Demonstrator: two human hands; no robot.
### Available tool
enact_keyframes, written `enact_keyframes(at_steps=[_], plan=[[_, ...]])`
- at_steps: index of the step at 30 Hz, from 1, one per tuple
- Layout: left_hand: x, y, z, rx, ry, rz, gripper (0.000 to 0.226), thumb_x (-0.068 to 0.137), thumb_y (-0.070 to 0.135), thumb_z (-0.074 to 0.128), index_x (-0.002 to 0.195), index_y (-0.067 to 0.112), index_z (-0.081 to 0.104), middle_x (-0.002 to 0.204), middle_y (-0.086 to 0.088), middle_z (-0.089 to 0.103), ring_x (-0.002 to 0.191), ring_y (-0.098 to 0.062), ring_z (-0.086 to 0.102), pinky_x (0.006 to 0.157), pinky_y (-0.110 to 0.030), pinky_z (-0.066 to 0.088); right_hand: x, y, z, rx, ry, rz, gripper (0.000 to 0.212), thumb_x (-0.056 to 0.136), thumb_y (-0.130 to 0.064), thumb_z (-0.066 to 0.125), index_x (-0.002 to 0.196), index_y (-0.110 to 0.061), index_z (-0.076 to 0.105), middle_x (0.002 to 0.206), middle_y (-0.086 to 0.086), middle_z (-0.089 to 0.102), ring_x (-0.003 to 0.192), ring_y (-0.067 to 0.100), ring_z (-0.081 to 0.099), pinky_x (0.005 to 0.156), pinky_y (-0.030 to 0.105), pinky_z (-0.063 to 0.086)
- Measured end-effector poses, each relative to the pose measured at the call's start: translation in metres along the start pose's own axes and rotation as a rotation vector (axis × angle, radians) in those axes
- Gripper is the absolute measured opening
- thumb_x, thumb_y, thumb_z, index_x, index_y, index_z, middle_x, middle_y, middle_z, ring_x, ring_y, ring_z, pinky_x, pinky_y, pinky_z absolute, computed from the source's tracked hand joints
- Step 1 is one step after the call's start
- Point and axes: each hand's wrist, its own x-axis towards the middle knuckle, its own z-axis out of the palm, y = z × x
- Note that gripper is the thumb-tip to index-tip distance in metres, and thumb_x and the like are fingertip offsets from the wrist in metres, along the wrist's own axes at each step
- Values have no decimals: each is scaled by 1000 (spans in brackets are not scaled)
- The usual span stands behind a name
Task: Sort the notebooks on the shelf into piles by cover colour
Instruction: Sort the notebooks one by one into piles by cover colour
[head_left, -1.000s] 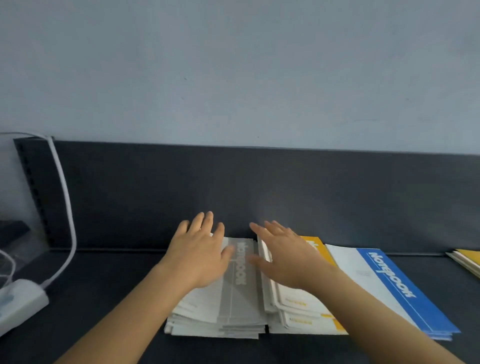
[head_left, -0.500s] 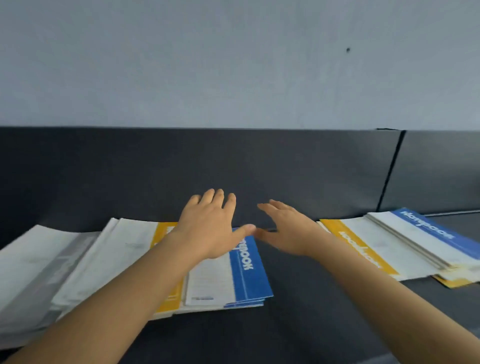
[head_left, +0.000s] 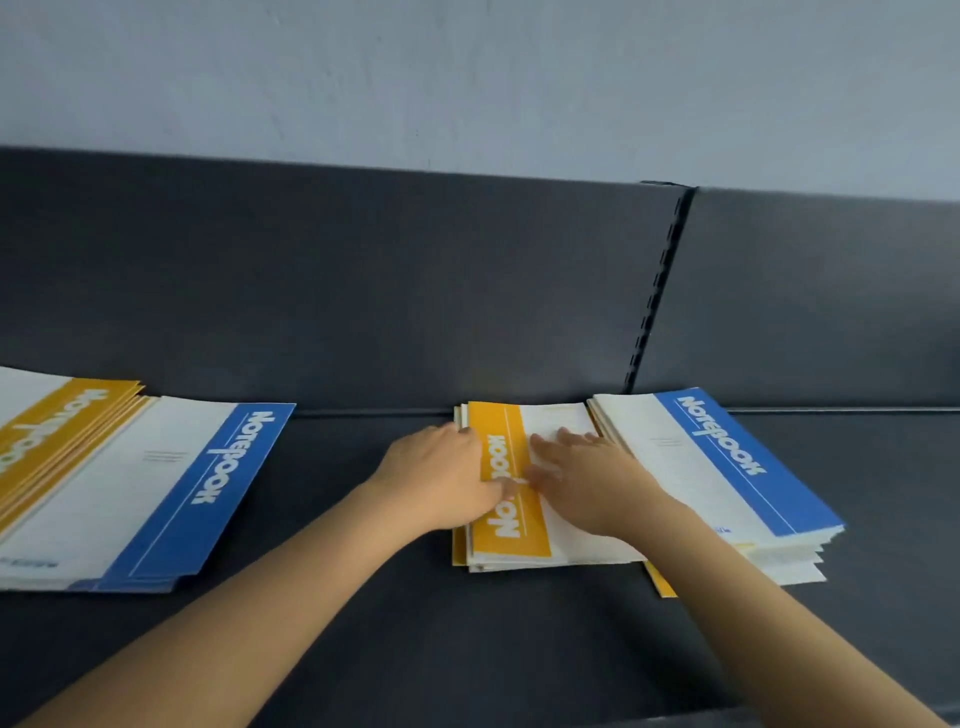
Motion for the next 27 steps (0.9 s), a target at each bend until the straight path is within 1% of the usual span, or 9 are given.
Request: enact_keyframes(at_steps=[5,7,11,14,17,20,22,24,27], plan=[[13,8,-1,-123,1,-117,48,82,63,60,79,16,49,98,-3,63,86,-19,56,65,-31,40,-11,-12,-18,54,-92,-70,47,106,-27,14,147,-12,31,152,10,29,138,30,28,110,38,24],[9,10,-6,-118,24,-148,44,82,57,64,80,17,46,91,1,59,83,-17,54,63,-29,39,-10,-15,-17,76,-114,-86,47,106,-26,13,148,-13,30,152,11,29,138,32,28,111,40,24],[-4,12,-13,-84,142,-145,34,85,31,67,68,16,42,72,2,50,69,-16,50,46,-25,30,-6,-21,-13,109,-121,-123,47,105,-36,18,146,-21,34,151,10,31,137,33,30,111,44,27],[-11,12,-16,-74,198,-147,30,83,21,66,71,15,40,73,1,47,71,-18,45,46,-26,28,-3,-24,-9,219,-77,-102,45,103,-40,23,143,-25,39,150,7,34,137,29,31,112,47,26],[-11,10,-17,-135,255,-108,22,79,13,65,89,12,46,90,-4,57,78,-21,51,51,-26,33,1,-21,-2,293,-21,-82,45,102,-41,25,141,-23,40,144,7,41,133,27,34,111,51,26],[-8,3,-14,-531,265,6,53,76,0,64,124,19,49,117,5,58,80,-12,57,60,-24,45,4,-19,0,365,4,-96,53,102,-45,22,150,-22,22,154,1,26,142,26,19,113,59,11],[-9,-2,-20,-926,246,-34,64,77,-3,70,131,24,49,122,6,59,82,-6,62,62,-21,51,4,-17,-3,475,64,-95,57,101,-46,22,152,-24,12,160,-4,12,147,23,6,114,56,-2],[-10,-15,-30,-1194,216,-142,61,77,-4,75,130,16,54,115,-1,65,93,-17,68,71,-27,56,4,-16,-7,530,185,-108,59,100,-50,25,153,-29,10,161,-6,5,148,21,-2,114,53,-8],[-15,-48,-45,-1227,150,-148,37,80,-2,74,115,6,67,97,-9,75,87,-23,73,81,-37,59,5,-22,-17,468,383,-235,70,90,-66,32,151,-36,15,160,-11,1,147,17,-10,112,53,-16]])
